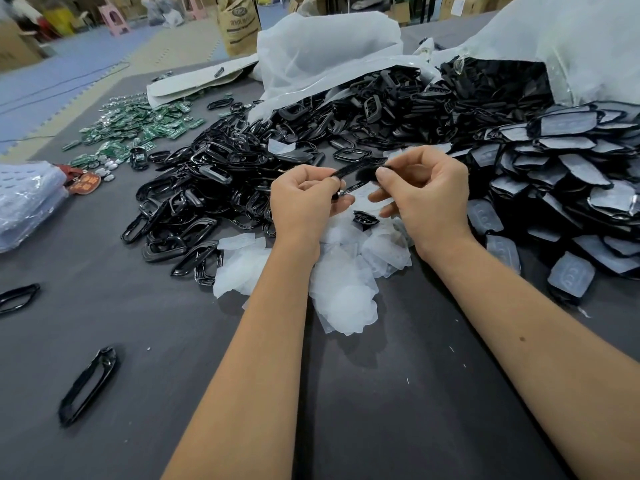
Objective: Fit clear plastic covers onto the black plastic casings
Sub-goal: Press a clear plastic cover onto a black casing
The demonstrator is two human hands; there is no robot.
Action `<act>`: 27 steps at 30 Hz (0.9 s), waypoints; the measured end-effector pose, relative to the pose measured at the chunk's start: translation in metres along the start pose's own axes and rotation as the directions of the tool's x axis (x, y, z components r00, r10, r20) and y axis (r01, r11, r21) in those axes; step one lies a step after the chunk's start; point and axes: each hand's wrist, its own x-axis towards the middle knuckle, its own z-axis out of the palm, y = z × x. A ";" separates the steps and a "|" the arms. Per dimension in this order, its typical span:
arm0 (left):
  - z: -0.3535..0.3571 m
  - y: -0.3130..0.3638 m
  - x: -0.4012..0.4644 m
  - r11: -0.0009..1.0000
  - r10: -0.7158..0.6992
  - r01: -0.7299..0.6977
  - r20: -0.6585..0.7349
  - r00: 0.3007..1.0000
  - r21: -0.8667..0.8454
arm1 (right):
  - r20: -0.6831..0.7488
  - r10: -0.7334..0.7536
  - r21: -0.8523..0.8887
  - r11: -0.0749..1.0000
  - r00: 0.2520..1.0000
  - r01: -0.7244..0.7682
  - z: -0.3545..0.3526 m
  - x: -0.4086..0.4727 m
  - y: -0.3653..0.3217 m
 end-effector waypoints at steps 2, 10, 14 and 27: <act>0.000 -0.001 0.000 1.000 -0.004 0.004 -0.008 1.000 -0.001 | -0.027 -0.026 -0.043 0.999 0.999 0.025 0.000 0.000 0.001; 0.000 -0.001 -0.003 0.998 0.031 -0.034 0.048 0.998 0.046 | -0.011 -0.033 -0.119 0.992 0.999 0.032 0.001 0.000 0.003; 0.001 -0.002 -0.003 0.996 0.064 -0.070 0.096 0.993 0.058 | -0.024 -0.024 -0.170 0.985 0.999 0.020 0.001 0.001 0.003; -0.003 -0.004 -0.004 0.996 0.084 -0.077 0.157 0.984 -0.046 | 0.003 0.096 -0.179 0.979 0.995 -0.093 0.000 0.003 0.002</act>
